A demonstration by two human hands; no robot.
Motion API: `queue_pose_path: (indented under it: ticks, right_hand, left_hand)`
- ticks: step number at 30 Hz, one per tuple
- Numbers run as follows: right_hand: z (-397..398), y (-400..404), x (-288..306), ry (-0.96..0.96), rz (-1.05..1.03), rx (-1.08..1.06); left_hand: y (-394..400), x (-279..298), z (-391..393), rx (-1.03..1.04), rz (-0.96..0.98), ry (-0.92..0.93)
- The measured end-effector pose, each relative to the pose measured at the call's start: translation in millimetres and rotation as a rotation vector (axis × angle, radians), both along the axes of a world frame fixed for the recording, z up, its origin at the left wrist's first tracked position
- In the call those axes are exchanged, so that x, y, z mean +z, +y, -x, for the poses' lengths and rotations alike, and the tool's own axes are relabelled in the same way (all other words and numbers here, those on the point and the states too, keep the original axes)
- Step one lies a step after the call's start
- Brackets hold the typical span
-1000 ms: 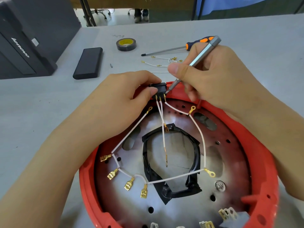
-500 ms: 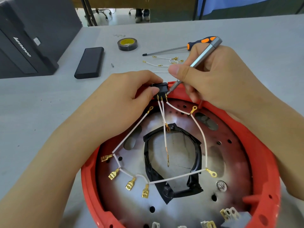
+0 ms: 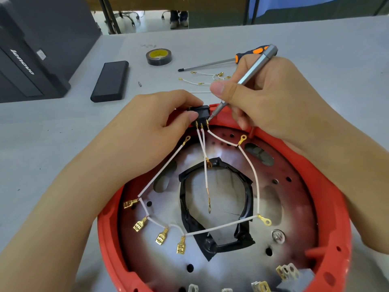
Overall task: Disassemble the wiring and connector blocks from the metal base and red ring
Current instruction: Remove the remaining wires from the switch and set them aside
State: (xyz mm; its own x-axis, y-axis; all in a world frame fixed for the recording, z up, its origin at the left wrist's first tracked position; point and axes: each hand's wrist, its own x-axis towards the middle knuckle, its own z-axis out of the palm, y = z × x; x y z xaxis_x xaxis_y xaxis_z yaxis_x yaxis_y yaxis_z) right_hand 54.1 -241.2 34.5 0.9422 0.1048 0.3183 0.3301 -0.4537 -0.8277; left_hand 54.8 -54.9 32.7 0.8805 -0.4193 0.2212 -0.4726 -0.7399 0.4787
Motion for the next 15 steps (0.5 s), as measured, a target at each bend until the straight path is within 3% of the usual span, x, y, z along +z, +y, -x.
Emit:
queue_pose_path:
  ticks: [15]
  right_hand:
    - [-0.1, -0.8, 1.3, 0.036, -0.053, 0.014]
  left_hand:
    - [0.1, 0.0, -0.2, 0.003, 0.004, -0.007]
